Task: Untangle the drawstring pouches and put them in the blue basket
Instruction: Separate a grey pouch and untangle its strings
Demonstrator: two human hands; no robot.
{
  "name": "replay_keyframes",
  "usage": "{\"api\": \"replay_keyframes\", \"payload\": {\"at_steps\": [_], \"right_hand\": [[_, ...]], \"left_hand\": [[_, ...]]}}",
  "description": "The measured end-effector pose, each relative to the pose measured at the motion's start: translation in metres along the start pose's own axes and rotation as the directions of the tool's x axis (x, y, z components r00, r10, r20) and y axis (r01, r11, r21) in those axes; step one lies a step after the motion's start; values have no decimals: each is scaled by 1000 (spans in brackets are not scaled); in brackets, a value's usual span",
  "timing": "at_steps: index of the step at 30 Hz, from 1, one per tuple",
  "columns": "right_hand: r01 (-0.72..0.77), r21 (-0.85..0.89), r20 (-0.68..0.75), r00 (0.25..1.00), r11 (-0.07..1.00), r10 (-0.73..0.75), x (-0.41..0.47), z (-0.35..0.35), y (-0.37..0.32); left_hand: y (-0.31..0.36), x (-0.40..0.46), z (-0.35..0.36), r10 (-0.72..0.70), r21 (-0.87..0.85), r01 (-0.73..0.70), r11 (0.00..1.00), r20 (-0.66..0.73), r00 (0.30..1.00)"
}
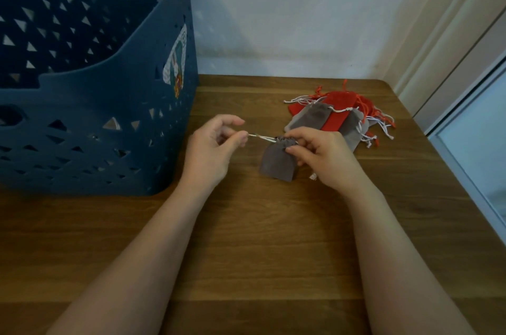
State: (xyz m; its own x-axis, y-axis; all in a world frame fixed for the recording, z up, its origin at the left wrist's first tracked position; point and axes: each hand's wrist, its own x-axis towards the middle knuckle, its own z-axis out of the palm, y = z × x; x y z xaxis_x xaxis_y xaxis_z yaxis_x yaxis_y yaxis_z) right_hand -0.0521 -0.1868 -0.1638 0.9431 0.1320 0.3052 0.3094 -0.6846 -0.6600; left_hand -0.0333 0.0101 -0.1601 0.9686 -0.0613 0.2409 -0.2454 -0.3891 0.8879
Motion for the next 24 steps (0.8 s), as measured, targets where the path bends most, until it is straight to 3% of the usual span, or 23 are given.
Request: {"api": "replay_keyframes", "payload": {"at_steps": [8, 13, 16, 21, 22, 24], "right_hand": [[14, -28, 43, 999, 999, -13, 0, 0, -1], [90, -132, 143, 987, 987, -70, -1, 1, -8], [98, -187, 161, 985, 977, -68, 0, 1, -12], [64, -258, 63, 997, 964, -50, 0, -5, -13], [24, -198, 48, 999, 980, -14, 0, -7, -12], [-98, 110, 34, 995, 989, 95, -1, -10, -14]], "left_hand": [[-1, 2, -3, 4, 313, -34, 949, 95, 995], [11, -3, 6, 90, 431, -271, 861, 394, 915], [13, -1, 10, 11, 496, -244, 833, 426, 905], [21, 4, 6, -75, 511, -179, 841, 438, 896], [19, 4, 4, -44, 515, -204, 833, 429, 902], [18, 2, 2, 24, 456, -202, 867, 366, 930]]}}
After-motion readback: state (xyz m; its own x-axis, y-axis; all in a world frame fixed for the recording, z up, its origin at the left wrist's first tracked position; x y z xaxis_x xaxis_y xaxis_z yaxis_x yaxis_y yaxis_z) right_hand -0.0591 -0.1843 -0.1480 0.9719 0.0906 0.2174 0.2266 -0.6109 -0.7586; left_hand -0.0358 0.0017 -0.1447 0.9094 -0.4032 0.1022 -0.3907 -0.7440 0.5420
